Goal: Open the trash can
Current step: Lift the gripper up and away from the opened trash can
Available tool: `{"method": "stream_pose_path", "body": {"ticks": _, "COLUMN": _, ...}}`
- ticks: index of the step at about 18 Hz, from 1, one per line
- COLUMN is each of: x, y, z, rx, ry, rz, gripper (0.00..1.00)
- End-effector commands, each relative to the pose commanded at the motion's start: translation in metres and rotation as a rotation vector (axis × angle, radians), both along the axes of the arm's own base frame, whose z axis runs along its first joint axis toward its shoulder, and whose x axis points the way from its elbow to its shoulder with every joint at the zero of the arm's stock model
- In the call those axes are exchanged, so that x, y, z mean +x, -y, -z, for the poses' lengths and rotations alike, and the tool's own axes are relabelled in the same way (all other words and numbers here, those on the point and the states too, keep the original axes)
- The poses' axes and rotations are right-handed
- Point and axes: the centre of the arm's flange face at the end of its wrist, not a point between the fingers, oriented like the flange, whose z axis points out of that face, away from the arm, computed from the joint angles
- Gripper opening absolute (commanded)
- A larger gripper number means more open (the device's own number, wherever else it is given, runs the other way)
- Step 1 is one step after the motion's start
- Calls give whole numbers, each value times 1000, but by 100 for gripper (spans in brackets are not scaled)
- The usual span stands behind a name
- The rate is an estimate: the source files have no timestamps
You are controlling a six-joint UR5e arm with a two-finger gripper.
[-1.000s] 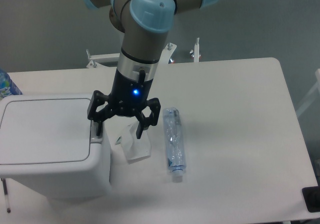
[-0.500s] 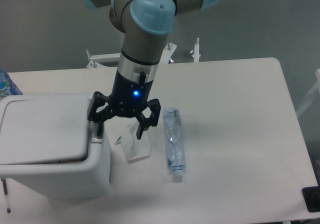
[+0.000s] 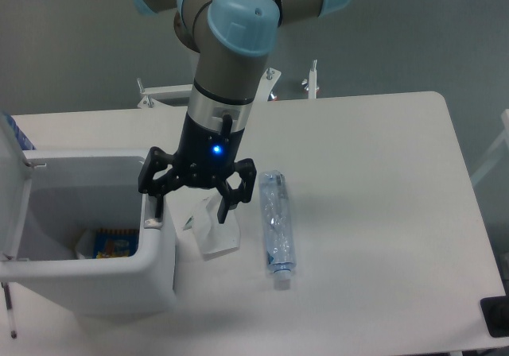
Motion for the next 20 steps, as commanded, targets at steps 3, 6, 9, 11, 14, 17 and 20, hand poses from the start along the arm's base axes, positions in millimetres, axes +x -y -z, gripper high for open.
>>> {"method": "stream_pose_path", "body": {"ticks": 3, "x": -19, "y": 7, "z": -26, "rx": 36, "ry": -36, "rz": -29, "gripper": 100}}
{"method": "stream_pose_path", "body": {"ticks": 6, "x": -48, "y": 23, "z": -51, "rx": 68, "ry": -73, "rz": -76, "gripper": 100}}
{"method": "stream_pose_path", "body": {"ticks": 9, "x": -75, "y": 39, "z": -71, "rx": 90, "ry": -111, "rz": -116, "gripper": 100}}
{"method": "stream_pose_path", "body": {"ticks": 11, "x": -99, "y": 58, "z": -77, "rx": 96, "ry": -123, "rz": -163, "gripper": 100}}
{"method": "stream_pose_path", "body": {"ticks": 14, "x": -131, "y": 85, "z": -83, "rx": 97, "ry": -164, "rz": -189, "gripper": 100}}
{"method": "stream_pose_path", "body": {"ticks": 17, "x": -154, "y": 110, "z": -86, "rx": 78, "ry": -264, "rz": -123, "gripper": 100}}
{"method": "stream_pose_path", "body": {"ticks": 20, "x": -178, "y": 136, "z": -81, "rx": 46, "ry": -338, "rz": -64, "gripper": 100}}
